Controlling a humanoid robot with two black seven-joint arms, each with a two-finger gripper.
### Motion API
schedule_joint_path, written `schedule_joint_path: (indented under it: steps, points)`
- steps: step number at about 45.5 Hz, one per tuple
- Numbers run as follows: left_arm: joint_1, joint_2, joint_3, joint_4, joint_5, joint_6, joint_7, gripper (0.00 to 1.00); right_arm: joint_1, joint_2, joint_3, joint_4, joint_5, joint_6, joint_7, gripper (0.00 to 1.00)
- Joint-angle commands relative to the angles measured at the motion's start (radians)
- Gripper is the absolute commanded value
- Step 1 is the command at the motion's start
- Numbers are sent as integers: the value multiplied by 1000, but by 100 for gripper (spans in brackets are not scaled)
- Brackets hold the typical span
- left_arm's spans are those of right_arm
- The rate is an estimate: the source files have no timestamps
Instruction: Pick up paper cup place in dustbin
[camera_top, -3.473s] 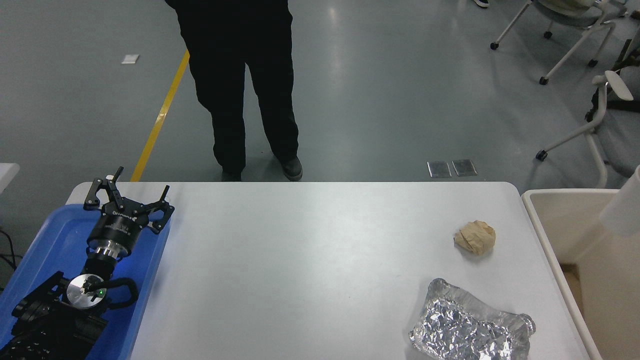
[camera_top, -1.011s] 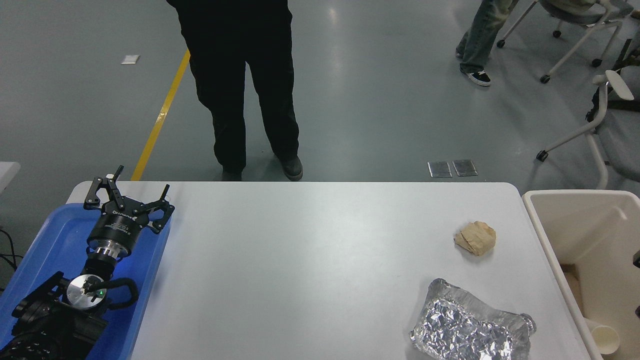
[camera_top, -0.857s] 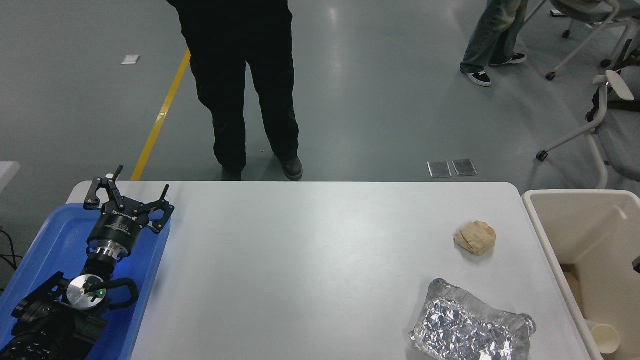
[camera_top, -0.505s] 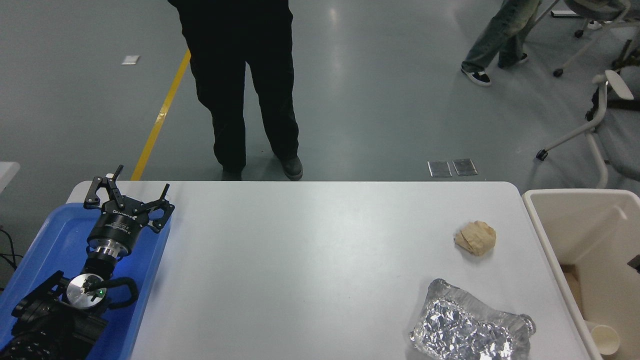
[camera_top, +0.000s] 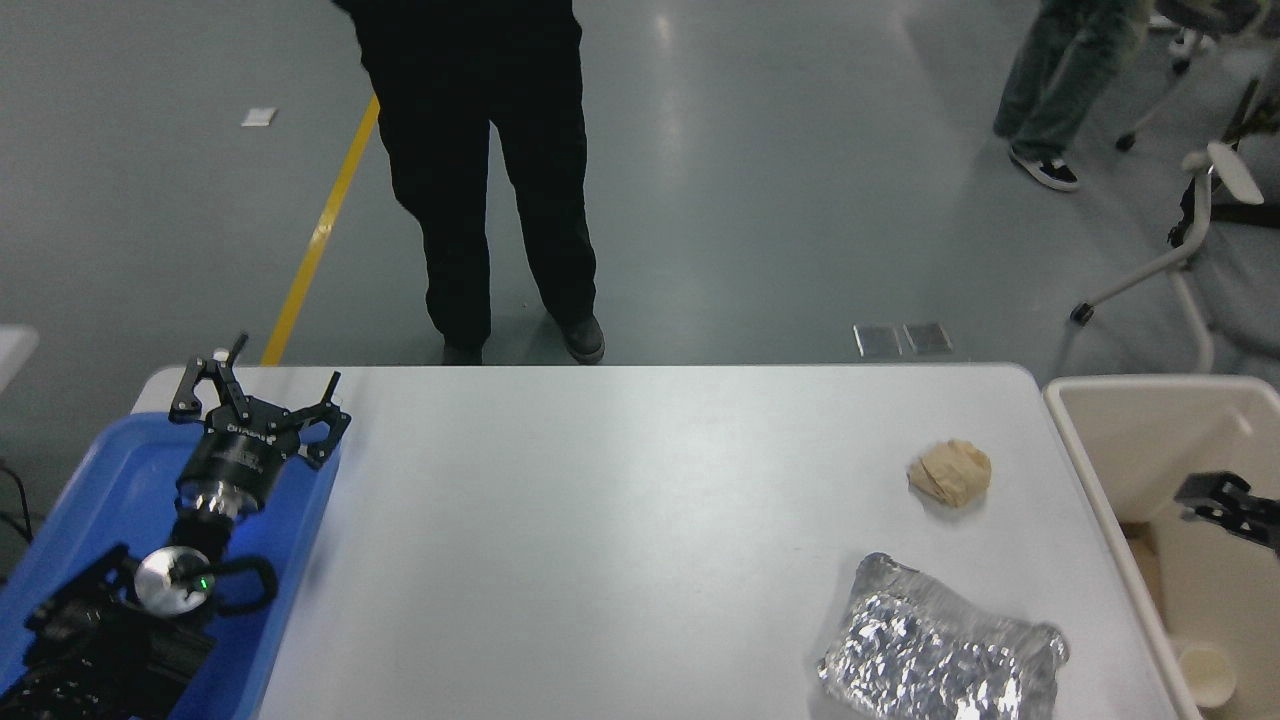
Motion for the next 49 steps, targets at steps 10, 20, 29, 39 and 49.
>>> schedule_joint_path:
  steps: [10,20,29,39,49]
  points:
    - [1,0,0,0,0,0,0,99,404,268,54,47,6,518,1,100]
    - [1,0,0,0,0,0,0,99,432,349,104,47,9,518,1,100]
    - [1,0,-2,0,0,0,0,99,472,403,110,44,7,518,-1,100]
    - [1,0,-2,0,0,0,0,99,472,403,115,34,7,518,-1,100]
    - [1,0,-2,0,0,0,0,99,473,403,117,32,9,518,1,100]
